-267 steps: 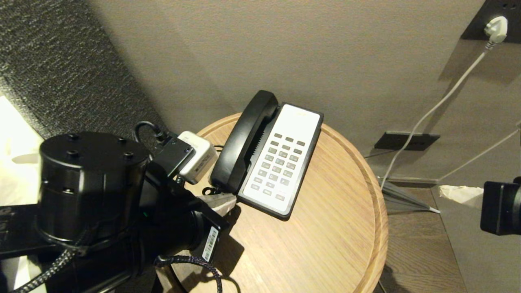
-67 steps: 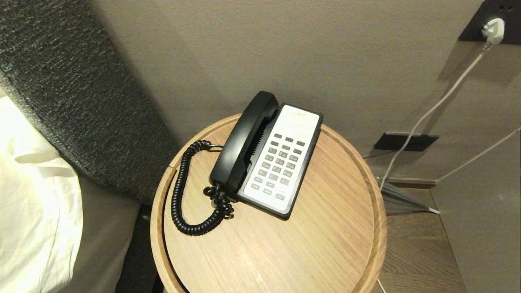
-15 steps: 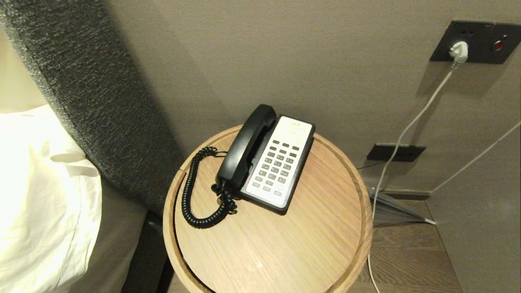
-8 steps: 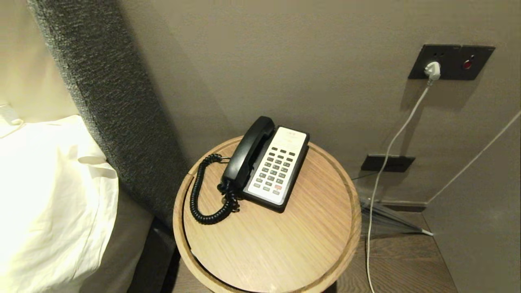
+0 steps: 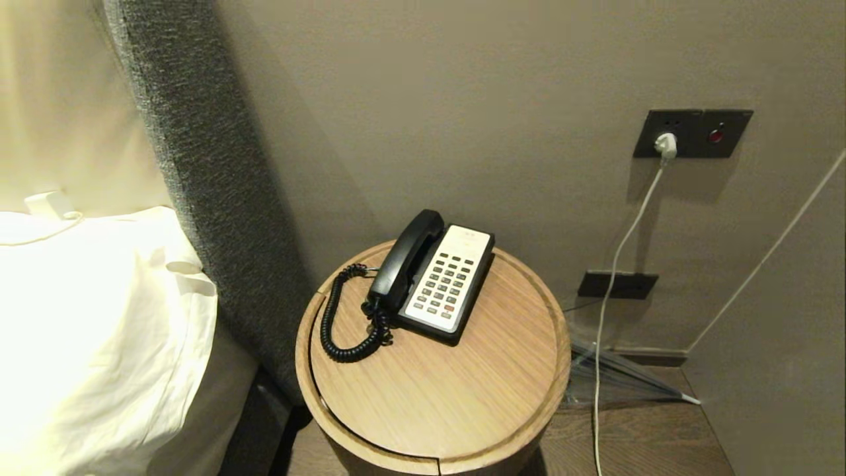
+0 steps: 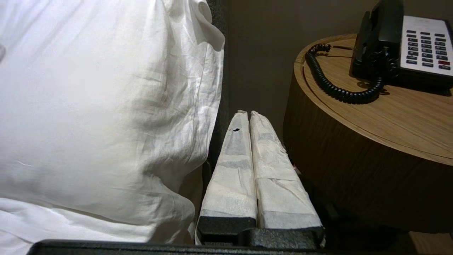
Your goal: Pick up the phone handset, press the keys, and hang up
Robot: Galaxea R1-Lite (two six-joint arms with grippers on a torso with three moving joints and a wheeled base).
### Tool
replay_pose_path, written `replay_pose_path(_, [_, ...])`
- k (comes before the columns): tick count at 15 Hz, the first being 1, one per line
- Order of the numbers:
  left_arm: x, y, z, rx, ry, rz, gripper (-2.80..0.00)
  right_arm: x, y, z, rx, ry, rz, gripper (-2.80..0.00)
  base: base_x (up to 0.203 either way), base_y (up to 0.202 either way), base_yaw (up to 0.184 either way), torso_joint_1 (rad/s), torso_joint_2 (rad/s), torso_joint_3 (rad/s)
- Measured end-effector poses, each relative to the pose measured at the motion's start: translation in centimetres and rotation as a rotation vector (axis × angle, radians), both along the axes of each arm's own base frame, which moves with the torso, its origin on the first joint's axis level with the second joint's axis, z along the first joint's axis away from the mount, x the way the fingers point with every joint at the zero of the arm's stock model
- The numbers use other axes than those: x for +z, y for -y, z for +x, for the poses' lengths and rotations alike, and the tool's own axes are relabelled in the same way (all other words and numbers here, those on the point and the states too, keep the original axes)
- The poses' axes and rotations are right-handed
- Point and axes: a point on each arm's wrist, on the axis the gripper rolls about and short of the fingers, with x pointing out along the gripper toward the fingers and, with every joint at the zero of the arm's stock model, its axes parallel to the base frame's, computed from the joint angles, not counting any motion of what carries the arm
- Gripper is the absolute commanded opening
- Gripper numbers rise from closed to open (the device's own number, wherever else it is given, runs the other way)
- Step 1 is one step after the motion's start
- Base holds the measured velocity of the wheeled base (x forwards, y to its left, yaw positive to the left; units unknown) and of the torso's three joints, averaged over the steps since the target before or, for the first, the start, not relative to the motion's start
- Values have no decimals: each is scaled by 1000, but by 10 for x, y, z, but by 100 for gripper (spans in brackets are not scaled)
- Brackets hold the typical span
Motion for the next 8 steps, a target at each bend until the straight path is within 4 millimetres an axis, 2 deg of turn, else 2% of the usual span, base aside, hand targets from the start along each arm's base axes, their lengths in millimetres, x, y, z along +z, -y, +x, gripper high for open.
replay_pose_path(8, [0,0,0,0,1,-4,-280,0,0,0,0,-1,0,-280,0,0,0,1,2,204])
